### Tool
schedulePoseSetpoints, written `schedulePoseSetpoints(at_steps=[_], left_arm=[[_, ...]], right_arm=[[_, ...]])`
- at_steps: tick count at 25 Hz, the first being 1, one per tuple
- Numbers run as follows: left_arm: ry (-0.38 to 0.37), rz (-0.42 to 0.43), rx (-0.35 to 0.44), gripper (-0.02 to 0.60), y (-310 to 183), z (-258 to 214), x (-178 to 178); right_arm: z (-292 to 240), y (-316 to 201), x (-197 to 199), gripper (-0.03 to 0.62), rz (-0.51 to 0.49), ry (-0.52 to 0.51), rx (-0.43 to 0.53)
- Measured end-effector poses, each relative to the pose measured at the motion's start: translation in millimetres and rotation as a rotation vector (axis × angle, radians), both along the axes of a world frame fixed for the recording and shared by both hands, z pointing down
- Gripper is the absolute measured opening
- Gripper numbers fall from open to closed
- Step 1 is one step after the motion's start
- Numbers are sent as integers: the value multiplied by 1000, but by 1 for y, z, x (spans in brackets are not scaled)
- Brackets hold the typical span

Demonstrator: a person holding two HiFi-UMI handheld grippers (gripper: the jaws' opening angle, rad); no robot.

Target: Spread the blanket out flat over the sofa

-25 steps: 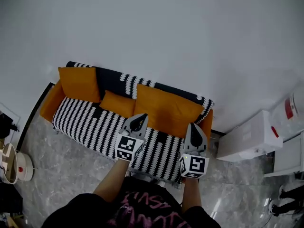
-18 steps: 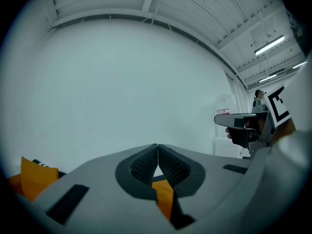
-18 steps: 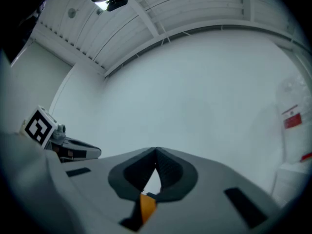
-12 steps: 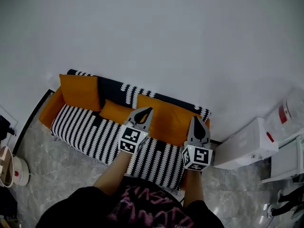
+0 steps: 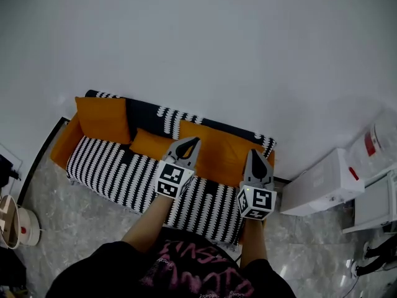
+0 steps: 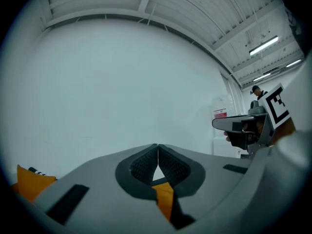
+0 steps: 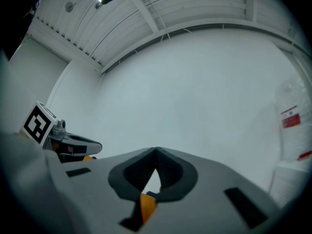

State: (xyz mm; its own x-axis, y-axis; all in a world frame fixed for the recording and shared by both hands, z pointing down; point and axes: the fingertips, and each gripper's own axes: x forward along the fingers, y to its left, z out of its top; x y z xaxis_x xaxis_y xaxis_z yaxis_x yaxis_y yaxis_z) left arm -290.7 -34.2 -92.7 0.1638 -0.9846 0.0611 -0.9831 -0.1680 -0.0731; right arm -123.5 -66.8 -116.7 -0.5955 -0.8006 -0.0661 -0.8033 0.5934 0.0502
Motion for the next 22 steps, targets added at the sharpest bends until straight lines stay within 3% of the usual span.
schedulePoseSetpoints(at_steps=[22], left_arm=[[15, -9, -31, 11, -24, 21, -10]], right_arm=[[18, -26, -8, 20, 12, 15, -30]])
